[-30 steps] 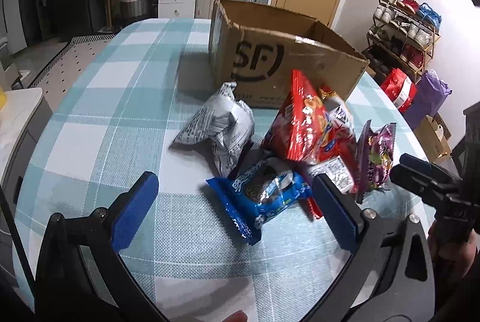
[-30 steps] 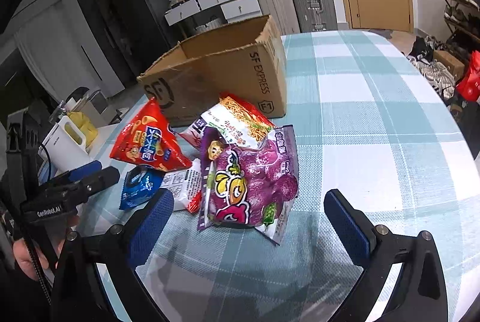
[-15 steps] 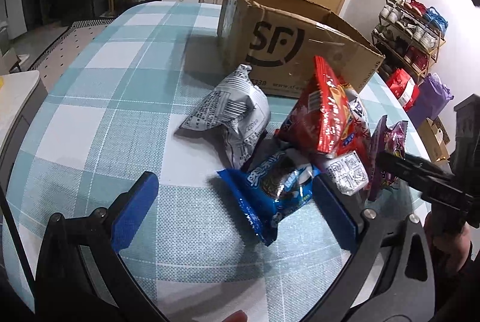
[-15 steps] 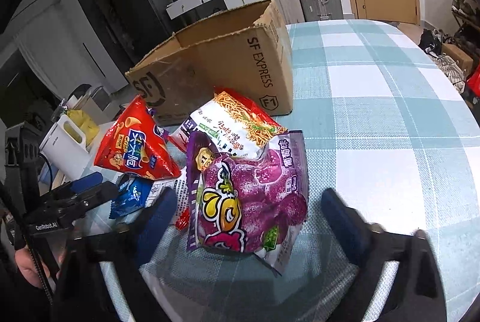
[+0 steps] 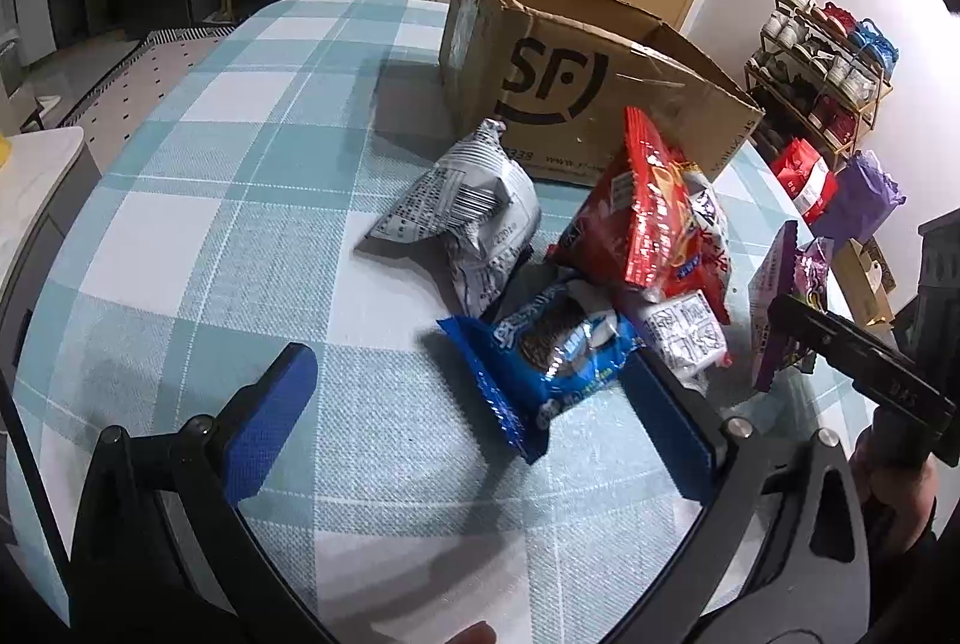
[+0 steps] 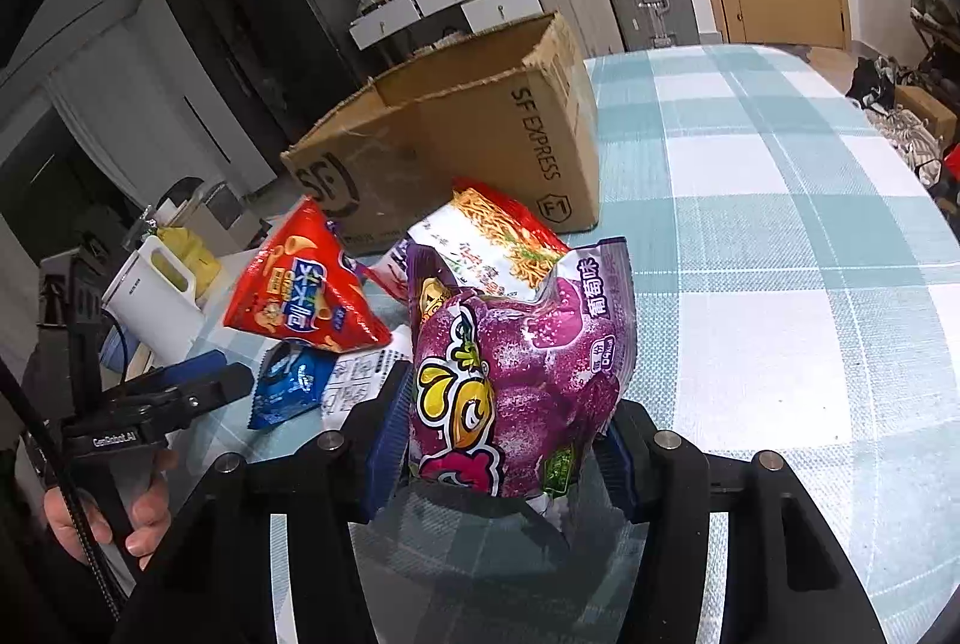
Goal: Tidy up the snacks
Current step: 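Grasp the blue Oreo pack with the left tool while the right tool holds the purple bag, then lift and carry the Oreo pack and purple bag over the cardboard box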
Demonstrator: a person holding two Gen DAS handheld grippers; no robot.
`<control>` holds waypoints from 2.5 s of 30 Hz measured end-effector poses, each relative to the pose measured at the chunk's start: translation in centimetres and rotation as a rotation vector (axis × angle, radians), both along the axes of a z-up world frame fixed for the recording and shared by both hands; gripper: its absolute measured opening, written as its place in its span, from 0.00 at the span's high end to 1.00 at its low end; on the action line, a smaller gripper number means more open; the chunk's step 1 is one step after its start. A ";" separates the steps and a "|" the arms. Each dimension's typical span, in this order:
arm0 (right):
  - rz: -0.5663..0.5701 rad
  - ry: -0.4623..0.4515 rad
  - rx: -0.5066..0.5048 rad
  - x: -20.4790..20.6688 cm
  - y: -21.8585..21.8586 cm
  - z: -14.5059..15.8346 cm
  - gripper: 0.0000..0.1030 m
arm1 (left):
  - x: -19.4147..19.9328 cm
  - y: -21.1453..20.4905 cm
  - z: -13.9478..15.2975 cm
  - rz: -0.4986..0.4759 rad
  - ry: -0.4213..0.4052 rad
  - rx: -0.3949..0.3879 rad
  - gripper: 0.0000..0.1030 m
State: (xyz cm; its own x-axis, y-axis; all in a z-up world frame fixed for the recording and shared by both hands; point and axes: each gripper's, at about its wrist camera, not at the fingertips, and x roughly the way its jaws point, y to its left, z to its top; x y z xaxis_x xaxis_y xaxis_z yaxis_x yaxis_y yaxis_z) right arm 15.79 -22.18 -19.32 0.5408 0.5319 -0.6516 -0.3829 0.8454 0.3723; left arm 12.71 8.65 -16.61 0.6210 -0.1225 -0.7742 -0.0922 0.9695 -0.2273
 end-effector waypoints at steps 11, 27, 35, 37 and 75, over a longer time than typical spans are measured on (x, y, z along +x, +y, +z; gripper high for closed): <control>0.024 -0.050 0.007 -2.1 -0.3 1.2 0.46 | 0.3 -2.0 -0.6 -0.024 0.040 -0.034 0.01; 0.023 -0.053 0.013 -2.8 -1.0 1.0 0.46 | 3.4 -4.4 -1.7 0.046 0.097 0.073 0.01; 0.036 -0.039 0.030 -3.0 -1.1 0.6 0.45 | 3.8 -4.0 -2.1 0.057 0.105 0.086 0.11; 0.037 -0.040 0.032 -3.0 -1.0 0.7 0.45 | 3.4 -4.1 -1.9 0.035 0.095 0.093 0.26; 0.086 -0.069 0.085 -5.0 1.0 3.7 0.45 | -4.5 0.2 3.0 -0.002 -0.021 -0.020 0.54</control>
